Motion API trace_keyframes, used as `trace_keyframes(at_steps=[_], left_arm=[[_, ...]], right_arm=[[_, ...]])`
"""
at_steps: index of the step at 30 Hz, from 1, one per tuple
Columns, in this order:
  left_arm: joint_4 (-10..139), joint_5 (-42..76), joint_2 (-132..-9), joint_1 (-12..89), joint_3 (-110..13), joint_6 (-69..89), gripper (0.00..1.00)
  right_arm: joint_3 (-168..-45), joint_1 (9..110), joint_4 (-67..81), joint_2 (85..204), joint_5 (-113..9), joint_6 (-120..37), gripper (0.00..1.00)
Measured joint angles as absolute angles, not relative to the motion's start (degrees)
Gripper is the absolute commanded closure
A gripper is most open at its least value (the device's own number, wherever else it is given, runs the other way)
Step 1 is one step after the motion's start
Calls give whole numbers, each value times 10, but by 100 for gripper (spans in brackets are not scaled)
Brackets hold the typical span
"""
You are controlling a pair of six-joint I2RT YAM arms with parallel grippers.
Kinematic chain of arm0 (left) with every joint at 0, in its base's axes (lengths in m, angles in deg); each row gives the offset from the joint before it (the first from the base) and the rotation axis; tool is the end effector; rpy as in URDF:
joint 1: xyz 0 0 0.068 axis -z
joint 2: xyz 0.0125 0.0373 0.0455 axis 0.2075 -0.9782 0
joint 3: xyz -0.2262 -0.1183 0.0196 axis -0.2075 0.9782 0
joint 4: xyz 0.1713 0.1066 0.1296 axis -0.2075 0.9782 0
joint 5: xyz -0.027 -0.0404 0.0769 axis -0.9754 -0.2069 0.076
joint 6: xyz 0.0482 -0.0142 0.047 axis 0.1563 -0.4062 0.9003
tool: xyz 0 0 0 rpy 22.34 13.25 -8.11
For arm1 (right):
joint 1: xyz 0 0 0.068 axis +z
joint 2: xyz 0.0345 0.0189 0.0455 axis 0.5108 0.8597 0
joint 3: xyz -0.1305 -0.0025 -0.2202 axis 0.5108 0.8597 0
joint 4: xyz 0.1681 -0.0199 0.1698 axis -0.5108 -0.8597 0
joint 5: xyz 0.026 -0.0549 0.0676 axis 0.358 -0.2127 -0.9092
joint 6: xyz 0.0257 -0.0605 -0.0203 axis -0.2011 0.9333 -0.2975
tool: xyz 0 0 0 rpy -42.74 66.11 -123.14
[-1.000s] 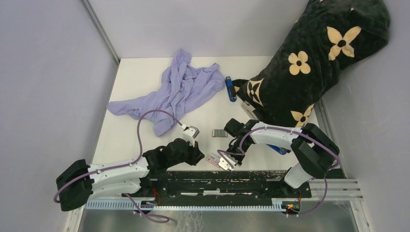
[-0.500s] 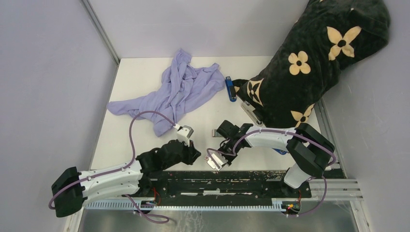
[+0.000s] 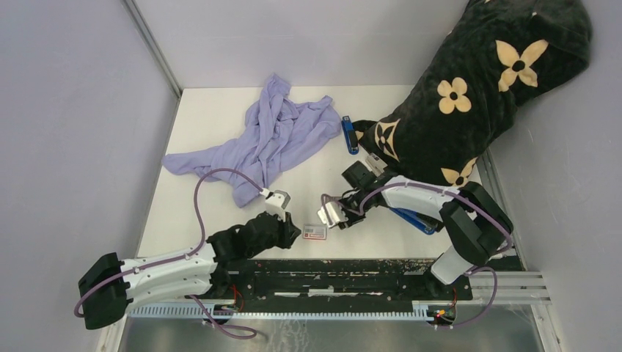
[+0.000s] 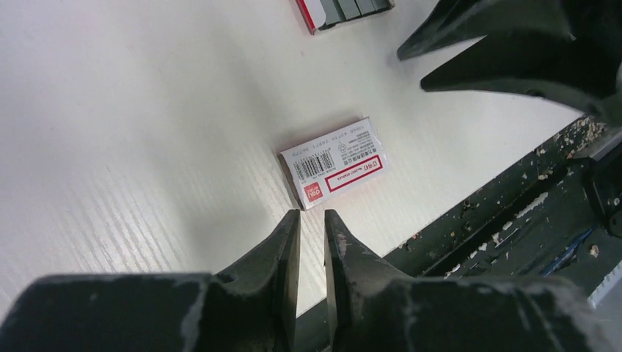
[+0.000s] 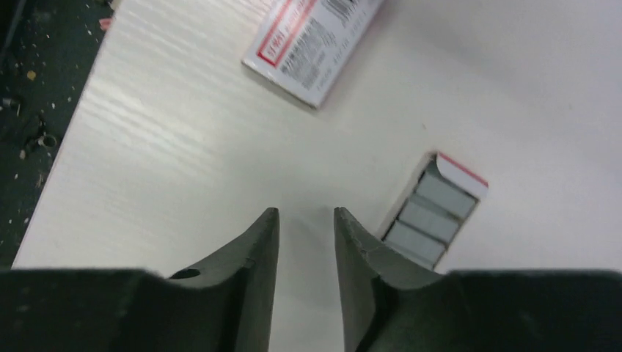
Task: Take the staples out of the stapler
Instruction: Close the staple box at the center of the board.
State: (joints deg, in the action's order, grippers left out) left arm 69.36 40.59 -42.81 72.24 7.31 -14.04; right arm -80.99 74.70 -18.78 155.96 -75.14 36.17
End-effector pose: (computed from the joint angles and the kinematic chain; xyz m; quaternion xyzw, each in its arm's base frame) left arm 0.1019 -0.1492 0.1614 0.1250 0.8678 -0.2691 0.3985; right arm 0.1811 0.2141 0.1406 -0.8241 0.4716 0.2134 0.2299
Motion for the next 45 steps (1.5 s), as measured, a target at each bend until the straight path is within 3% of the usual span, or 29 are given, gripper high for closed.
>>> trace_keyframes(at_steps=[8,12,29,45], left_arm=[[688,434,-400,722,95,-154,68],[663,440,-399,722,118,-164,66],[616,446,-426,721,134,-217,62],[615,429,-434,718,134,-244,63]], right_arm=[[-835,685,-211,1544,-779,303,11],[-840,685,-183,1559,-754,246,7],[-980,717,-214,1692,-669,146,16],[-1039,732,-283,1736,-657,153,57]])
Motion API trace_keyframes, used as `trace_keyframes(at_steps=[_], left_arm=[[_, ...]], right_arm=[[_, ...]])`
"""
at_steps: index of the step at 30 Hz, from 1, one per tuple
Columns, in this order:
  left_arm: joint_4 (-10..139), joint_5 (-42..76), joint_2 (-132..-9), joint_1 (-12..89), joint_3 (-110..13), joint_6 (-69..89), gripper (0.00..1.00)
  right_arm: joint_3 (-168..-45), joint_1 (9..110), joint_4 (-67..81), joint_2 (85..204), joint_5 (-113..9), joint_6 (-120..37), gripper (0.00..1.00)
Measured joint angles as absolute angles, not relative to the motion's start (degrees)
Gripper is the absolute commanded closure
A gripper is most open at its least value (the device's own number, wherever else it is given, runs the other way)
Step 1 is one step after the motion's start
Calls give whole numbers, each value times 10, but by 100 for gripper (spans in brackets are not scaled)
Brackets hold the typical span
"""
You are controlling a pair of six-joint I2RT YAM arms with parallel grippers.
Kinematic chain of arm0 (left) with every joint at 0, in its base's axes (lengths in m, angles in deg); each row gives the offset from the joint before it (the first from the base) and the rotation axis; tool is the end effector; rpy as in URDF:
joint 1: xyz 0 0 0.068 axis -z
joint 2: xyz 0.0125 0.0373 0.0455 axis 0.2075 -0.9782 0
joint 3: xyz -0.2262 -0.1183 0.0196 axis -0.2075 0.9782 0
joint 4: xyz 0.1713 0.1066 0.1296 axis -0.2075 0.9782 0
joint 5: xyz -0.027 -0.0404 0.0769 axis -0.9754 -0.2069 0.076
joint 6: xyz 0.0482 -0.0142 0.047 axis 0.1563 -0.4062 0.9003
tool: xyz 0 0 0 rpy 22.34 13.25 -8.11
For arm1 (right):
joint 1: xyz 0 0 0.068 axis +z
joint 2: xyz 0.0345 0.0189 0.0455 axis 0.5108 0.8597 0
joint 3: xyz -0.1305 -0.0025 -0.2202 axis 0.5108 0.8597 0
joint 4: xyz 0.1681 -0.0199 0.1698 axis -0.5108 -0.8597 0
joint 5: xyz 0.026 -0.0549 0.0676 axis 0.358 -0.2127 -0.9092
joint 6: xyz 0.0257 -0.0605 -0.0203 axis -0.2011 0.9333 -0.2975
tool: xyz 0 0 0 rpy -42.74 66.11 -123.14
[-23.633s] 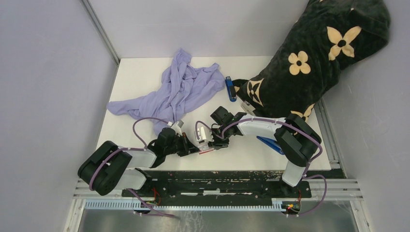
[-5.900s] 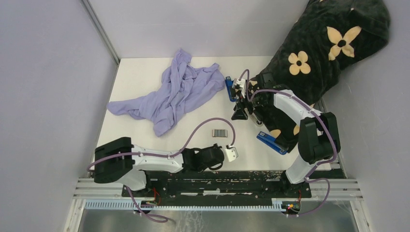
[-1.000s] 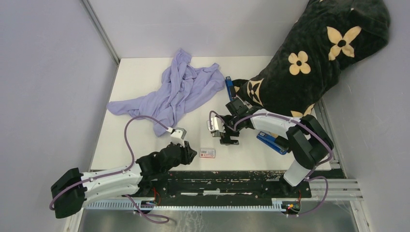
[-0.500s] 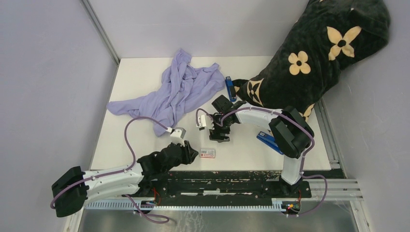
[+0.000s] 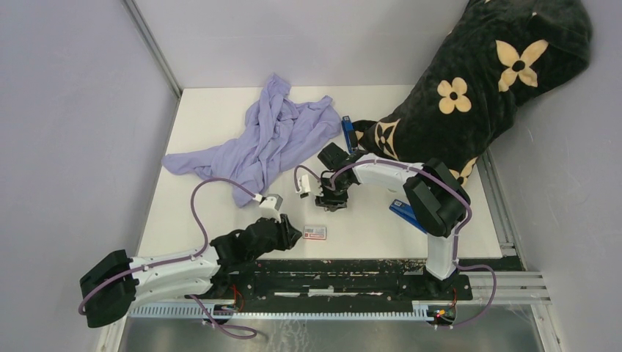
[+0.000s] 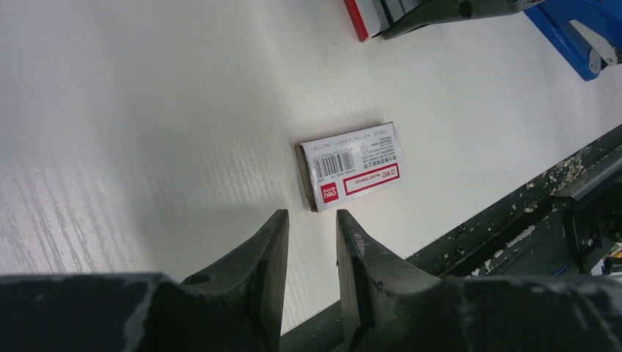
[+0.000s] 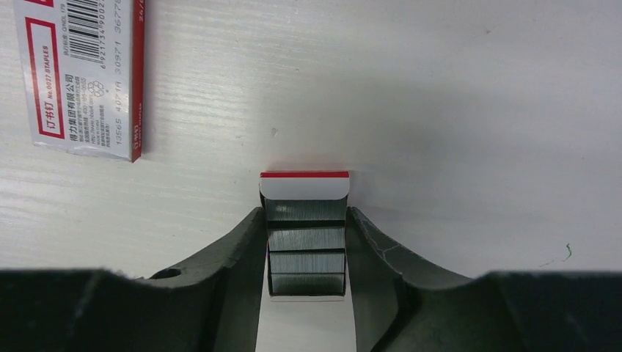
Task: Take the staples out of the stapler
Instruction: Close the staple box at the center of the board.
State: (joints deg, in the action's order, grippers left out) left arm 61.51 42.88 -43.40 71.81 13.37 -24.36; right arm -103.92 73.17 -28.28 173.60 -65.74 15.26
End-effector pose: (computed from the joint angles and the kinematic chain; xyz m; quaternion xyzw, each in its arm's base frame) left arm 0.1019 -0.1423 0.1405 0.0316 0.8696 -0.2986 0.3919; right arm 0.2480 0.2542 0.1381 -0.7193 0.6548 0.1738 0.1536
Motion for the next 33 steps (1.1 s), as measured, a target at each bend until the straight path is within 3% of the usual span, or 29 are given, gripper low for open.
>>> trace_keyframes(at_steps=[6,33], left_arm=[[616,420,-464,715,133,-252,63],[616,421,-464,712,128,-253,61]], right_arm=[[-1025,732,-286,1725,-666,180,61],[-905,756,-345,1623,-729,336,62]])
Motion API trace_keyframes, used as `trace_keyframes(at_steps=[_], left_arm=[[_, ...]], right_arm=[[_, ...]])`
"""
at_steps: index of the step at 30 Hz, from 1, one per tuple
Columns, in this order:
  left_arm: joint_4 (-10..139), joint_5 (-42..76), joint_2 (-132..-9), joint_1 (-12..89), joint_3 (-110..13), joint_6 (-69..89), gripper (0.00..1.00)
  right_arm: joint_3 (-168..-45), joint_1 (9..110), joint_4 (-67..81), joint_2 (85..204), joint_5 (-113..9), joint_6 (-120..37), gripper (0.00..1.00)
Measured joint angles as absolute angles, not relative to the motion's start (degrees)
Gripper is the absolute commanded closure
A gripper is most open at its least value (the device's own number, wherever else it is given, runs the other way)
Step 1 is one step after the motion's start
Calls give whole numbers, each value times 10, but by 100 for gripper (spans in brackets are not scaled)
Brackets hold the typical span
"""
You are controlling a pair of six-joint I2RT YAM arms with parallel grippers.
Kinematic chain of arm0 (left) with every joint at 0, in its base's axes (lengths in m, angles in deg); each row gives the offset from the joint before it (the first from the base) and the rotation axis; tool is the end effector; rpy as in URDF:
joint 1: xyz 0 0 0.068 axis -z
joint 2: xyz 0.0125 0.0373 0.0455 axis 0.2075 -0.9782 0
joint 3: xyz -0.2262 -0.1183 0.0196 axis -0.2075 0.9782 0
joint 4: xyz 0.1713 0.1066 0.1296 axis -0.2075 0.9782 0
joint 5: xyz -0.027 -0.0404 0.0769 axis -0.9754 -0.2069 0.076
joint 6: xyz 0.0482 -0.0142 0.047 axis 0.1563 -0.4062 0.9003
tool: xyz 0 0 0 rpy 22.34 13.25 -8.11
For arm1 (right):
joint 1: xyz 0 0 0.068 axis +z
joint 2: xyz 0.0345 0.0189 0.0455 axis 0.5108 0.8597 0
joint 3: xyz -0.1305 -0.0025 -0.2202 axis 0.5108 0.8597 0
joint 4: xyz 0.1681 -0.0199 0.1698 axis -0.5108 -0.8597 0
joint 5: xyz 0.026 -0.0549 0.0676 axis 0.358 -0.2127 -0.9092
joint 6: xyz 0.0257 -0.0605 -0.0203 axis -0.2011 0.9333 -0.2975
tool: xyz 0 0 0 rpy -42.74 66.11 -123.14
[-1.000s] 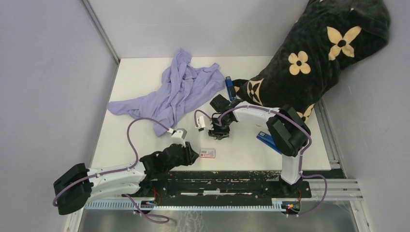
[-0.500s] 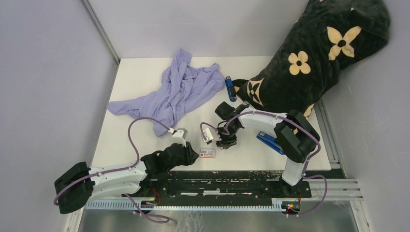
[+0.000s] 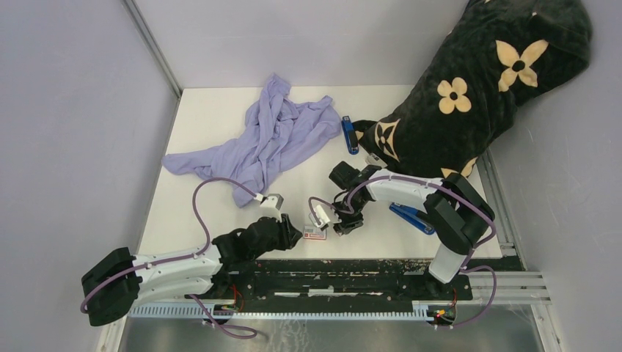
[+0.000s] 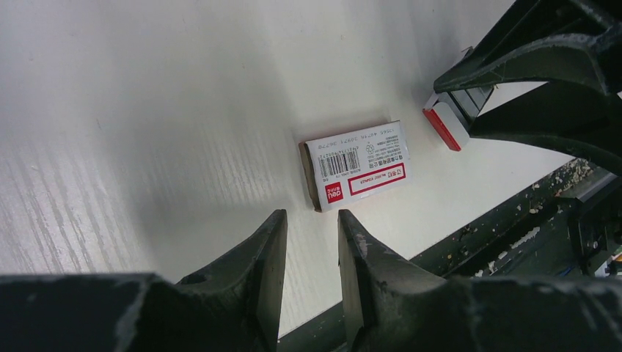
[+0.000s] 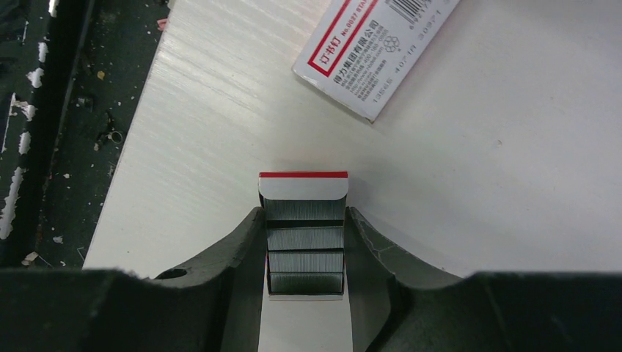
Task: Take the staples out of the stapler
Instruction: Close the staple box at the center of the board.
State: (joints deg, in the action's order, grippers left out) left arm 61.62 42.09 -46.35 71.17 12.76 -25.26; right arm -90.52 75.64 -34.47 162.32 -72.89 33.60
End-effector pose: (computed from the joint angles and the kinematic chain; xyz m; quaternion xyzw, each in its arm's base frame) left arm 0.1044 -0.1441 0.1355 0.0270 0.8801 -0.2877 0.3766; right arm 0.1840 0.2208 0.1415 -0.8161 0.5185 0.2263 0.1183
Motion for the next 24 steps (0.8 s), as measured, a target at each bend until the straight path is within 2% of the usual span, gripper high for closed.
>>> trace_keyframes(at_steps=[12,24], left_arm=[[614,421,-508,707,126,-254,60],[551,415,-565,688,119,-254,62]], right_arm=[[-890,785,-329,1621,-731,332,64],[-896,800,-299,1629,-726,279,64]])
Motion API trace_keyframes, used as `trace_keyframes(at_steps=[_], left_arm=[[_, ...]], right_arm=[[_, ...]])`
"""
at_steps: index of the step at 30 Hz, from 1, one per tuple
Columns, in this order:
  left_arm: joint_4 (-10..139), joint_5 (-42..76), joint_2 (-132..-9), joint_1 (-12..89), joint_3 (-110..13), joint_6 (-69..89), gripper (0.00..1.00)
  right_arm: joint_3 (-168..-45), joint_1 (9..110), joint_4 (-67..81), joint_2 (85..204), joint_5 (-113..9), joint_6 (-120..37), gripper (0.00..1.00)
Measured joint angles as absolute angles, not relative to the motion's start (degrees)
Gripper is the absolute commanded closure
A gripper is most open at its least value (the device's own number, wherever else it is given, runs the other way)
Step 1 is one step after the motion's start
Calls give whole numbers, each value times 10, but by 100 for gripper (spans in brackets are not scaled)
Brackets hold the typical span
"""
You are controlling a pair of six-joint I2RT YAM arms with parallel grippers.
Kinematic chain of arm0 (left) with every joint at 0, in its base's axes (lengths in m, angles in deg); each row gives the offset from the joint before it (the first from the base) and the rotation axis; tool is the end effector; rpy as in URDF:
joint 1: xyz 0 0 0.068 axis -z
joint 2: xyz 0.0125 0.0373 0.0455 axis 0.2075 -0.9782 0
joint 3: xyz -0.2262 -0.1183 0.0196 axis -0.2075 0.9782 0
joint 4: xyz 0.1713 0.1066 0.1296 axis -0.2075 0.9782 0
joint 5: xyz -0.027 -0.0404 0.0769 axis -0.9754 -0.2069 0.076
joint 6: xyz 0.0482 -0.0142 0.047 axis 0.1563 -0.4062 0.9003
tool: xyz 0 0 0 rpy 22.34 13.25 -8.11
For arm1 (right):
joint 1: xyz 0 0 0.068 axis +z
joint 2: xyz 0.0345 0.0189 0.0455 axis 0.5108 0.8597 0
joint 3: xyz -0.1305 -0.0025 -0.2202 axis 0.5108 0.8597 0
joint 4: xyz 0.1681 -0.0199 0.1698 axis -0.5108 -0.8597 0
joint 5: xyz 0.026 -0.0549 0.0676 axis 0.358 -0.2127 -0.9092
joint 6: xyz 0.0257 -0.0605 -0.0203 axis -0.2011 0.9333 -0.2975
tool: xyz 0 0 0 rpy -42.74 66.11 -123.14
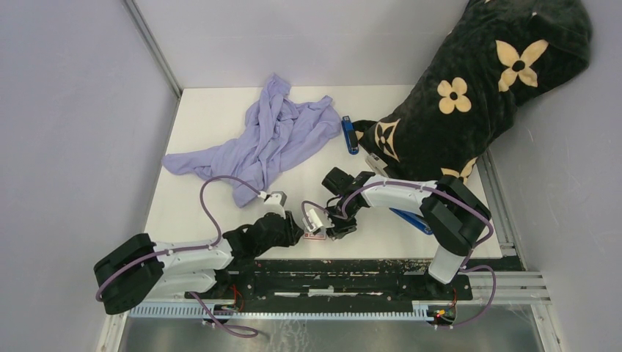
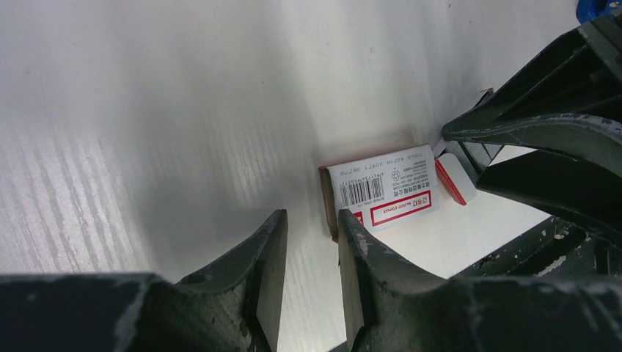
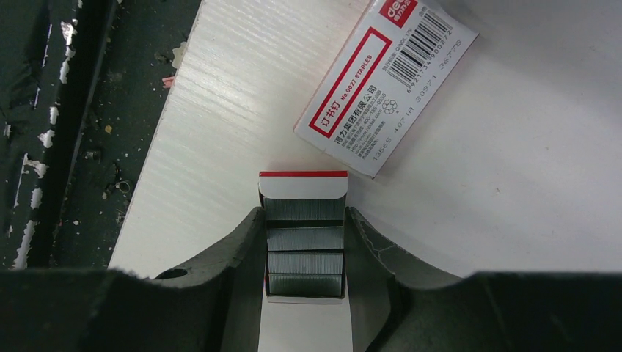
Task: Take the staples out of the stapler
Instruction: Close the staple box at the center of the board.
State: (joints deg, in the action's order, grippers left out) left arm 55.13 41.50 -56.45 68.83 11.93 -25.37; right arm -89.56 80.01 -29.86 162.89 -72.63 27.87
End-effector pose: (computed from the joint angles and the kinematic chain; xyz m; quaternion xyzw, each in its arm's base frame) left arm 0.1175 -0.1519 0.1224 0.0145 0.8915 -0.2655 0.3668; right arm 0.1709 0.2389 0.1366 -0.8120 0.5219 0.2301 0.1234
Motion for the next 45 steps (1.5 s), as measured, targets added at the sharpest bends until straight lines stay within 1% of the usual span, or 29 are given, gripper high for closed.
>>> trace_keyframes(at_steps=[3,14,26,36,45], left_arm=[[547,413,-576,686,114,-253,64],[570,403,-593,685,93,-253,66],[572,390,-643,683,58,-253,68],[606,388,-639,679,46,-251,68],[626,373,-651,666,28,-232,68]], right_arm=[[-896,800,-294,1629,-726,270,64],[-899,800,-286,1633,-727,247,66],[-900,801,-265,1635,-717,222,66],[-900,796,-240,1635,-694,201,66],[-900,794,-224,1635,-681,193,64]])
